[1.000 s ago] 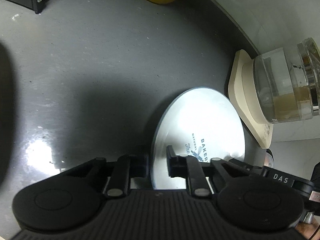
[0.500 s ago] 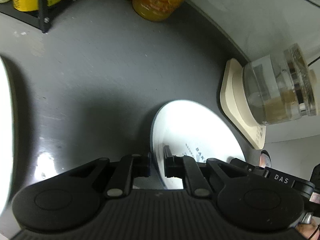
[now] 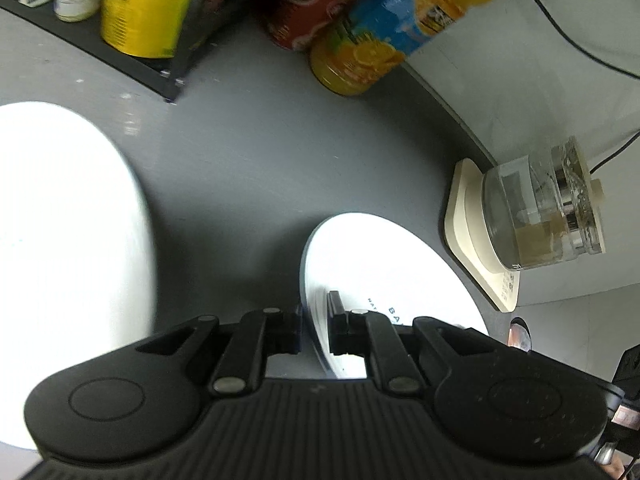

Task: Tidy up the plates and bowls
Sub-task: 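Carry the 'Bakery' plate with both grippers over the plate stack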

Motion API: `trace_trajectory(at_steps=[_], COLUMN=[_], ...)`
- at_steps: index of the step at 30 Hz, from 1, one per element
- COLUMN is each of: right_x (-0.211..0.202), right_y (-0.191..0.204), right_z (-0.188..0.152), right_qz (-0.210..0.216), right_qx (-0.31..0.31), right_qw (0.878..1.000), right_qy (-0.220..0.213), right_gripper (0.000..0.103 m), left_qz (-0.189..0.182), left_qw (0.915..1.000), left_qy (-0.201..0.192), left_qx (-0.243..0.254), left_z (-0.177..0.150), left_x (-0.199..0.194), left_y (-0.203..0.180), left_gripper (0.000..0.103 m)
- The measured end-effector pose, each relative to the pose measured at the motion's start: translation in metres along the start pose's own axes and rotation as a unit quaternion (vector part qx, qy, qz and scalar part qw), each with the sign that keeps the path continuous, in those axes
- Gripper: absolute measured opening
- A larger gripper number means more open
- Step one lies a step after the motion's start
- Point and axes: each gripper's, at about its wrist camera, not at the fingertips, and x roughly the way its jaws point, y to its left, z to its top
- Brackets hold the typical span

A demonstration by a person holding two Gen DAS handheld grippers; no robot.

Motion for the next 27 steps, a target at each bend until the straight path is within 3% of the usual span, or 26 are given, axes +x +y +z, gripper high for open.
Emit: trace_trajectory(at_steps=[15, 27], right_x=[0.01, 0.022], right_y=[0.083, 0.13], right_z=[-0.036, -0.065], right_qz=[0.021, 0.016], right_qx=[-0.024, -0.026], right_qw=[0.999, 1.0], right_qy=[0.0, -0.001], right_gripper=[0.01, 0.01], left_qz=[0.008, 0.015], left_qw=[0.9996, 0.9996], left_qy=[-0.022, -0.02], left_qx=[-0.013, -0.012], left_z=[0.007, 0.008], left_x=[-0.068, -0.095], left_y=[0.076, 0.124], left_gripper=[0.009, 0.009])
